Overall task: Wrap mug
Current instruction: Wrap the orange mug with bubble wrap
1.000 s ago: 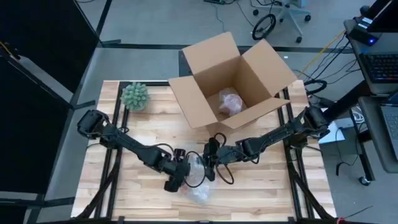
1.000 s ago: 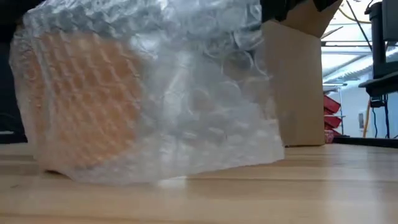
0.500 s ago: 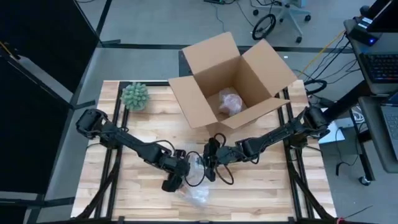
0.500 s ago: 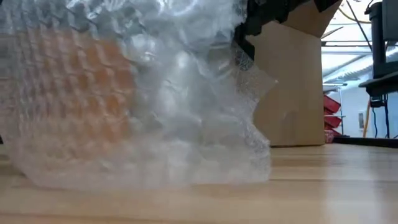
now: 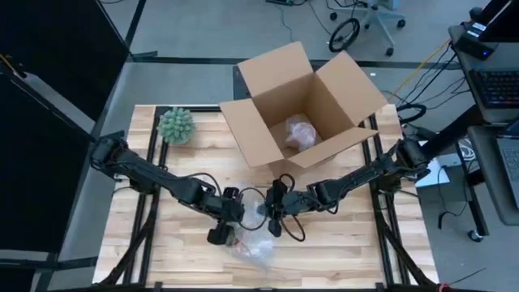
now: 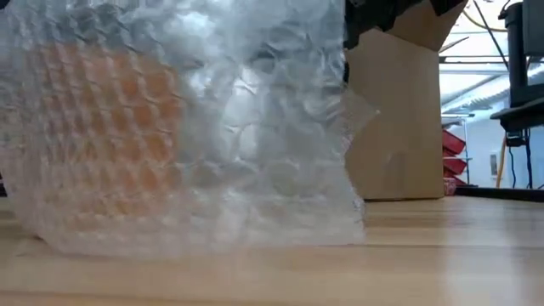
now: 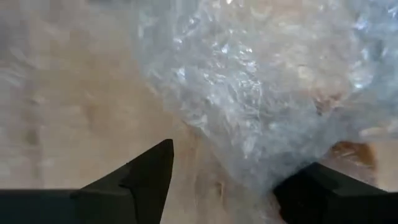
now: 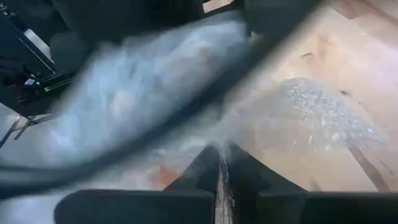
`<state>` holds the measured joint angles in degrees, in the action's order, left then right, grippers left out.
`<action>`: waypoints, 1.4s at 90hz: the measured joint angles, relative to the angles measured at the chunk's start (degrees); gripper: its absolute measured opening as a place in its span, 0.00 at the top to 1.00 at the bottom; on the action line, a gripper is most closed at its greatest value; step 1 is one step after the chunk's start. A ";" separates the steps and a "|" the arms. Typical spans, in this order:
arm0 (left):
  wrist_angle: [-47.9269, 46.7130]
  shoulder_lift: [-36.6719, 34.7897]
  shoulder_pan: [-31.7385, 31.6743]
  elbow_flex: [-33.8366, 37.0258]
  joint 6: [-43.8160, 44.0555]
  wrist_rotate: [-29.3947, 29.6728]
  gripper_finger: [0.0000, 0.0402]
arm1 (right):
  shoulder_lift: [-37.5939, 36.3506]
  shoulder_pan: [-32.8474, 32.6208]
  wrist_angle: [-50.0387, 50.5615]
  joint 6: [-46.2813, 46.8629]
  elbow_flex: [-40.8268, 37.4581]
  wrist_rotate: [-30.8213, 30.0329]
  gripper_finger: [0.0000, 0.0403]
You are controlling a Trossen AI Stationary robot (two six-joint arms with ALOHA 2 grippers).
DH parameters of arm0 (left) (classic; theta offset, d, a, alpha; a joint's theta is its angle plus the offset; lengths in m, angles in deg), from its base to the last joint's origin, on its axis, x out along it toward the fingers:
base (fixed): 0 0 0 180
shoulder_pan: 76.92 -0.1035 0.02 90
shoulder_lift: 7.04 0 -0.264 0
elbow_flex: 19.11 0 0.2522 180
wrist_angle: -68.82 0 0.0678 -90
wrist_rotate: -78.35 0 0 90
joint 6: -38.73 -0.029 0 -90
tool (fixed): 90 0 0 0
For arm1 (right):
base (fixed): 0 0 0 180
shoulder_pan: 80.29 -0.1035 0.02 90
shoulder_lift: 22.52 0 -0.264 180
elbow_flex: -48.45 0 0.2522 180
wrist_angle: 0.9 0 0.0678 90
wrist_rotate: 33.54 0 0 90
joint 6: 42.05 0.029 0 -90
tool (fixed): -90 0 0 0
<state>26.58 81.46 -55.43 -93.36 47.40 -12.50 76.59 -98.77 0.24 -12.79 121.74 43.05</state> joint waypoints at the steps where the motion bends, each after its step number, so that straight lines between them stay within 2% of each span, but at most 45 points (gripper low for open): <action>1: -0.20 -0.27 0.03 0.00 0.00 0.12 0.43 | 0.00 0.00 0.01 0.00 -0.01 0.00 1.00; 22: -1.74 -3.36 0.16 0.00 1.37 6.68 0.43 | 0.00 0.00 0.17 -0.02 -0.02 -0.02 1.00; 26: -2.09 -3.15 0.29 0.00 1.35 6.21 0.43 | 0.00 0.00 0.18 -0.02 -0.01 -0.02 1.00; 36: -3.37 -2.03 0.33 0.00 1.28 -0.60 0.43 | 0.00 0.00 0.43 0.00 -0.01 -0.04 1.00; 42: -4.91 -2.03 0.20 0.00 1.02 -2.72 0.43 | 0.00 0.00 0.48 0.00 0.00 -0.04 1.00; 48: -5.62 -2.39 0.01 -0.02 0.03 -2.11 0.43 | 0.00 0.00 0.49 0.00 -0.02 -0.04 1.00; 56: -6.12 -3.01 0.01 -0.02 -0.36 2.35 0.43 | 0.00 0.00 0.58 0.00 -0.02 -0.04 1.00; 63: -5.76 -3.79 -0.05 -0.02 -1.52 3.87 0.43 | 0.00 0.02 0.59 0.00 0.00 -0.04 1.00; 70: -5.88 -4.76 -0.04 -0.02 -1.72 3.52 0.43 | 0.00 0.02 0.77 0.00 -0.02 -0.04 1.00; 86: -6.37 -8.44 -0.04 -0.02 -1.17 -1.25 0.43 | 0.00 0.02 0.83 -0.17 0.00 -0.04 1.00; 96: -10.18 -10.91 -0.04 -0.02 0.29 -1.42 0.43 | -0.02 0.02 0.84 -0.17 -0.02 -0.04 1.00; 102: -11.17 -12.40 -0.07 -0.02 1.19 0.48 0.43 | -0.02 0.02 0.85 -0.17 -0.02 -0.04 1.00; 116: -3.38 -14.50 -0.10 -0.02 1.36 5.28 0.43 | -0.02 0.02 0.85 -0.17 -0.02 -0.02 1.00; 126: 2.39 -13.24 -0.10 0.17 1.38 6.09 0.43 | -0.02 0.02 0.85 -0.17 -0.01 -0.02 1.00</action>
<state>28.97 68.22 -55.54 -93.19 48.78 -6.42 76.57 -98.75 1.09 -12.97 121.74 43.03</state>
